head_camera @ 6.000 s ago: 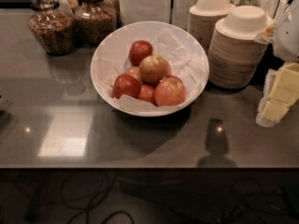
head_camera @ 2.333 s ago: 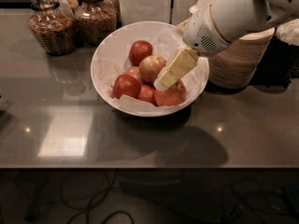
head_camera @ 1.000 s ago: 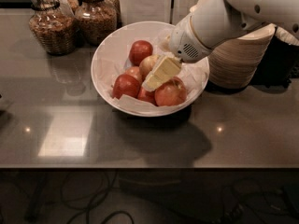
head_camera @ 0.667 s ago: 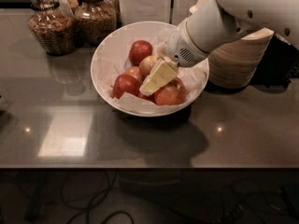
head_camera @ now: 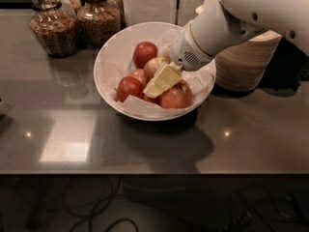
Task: Pick apple from white bowl
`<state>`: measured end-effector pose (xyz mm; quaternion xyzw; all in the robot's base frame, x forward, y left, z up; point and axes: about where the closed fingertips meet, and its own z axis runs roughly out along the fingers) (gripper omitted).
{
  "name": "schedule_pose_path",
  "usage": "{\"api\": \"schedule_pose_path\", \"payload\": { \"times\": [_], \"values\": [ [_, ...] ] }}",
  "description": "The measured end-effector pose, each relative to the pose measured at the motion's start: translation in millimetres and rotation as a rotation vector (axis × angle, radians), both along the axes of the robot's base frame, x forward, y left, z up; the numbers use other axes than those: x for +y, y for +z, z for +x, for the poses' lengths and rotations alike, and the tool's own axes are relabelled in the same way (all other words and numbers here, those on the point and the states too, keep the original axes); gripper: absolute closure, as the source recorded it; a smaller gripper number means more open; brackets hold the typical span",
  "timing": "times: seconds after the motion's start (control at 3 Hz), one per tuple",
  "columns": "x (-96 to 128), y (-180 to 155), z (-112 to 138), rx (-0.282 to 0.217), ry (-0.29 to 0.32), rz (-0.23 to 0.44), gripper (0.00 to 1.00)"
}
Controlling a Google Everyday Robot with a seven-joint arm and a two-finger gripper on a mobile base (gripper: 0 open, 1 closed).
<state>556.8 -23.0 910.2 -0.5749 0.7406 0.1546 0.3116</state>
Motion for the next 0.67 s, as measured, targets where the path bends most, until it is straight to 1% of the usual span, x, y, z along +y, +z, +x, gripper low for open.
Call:
{"api": "schedule_pose_path", "payload": {
  "times": [0.67],
  "values": [
    [0.0, 0.0, 0.0, 0.0, 0.0, 0.0, 0.88]
  ]
}}
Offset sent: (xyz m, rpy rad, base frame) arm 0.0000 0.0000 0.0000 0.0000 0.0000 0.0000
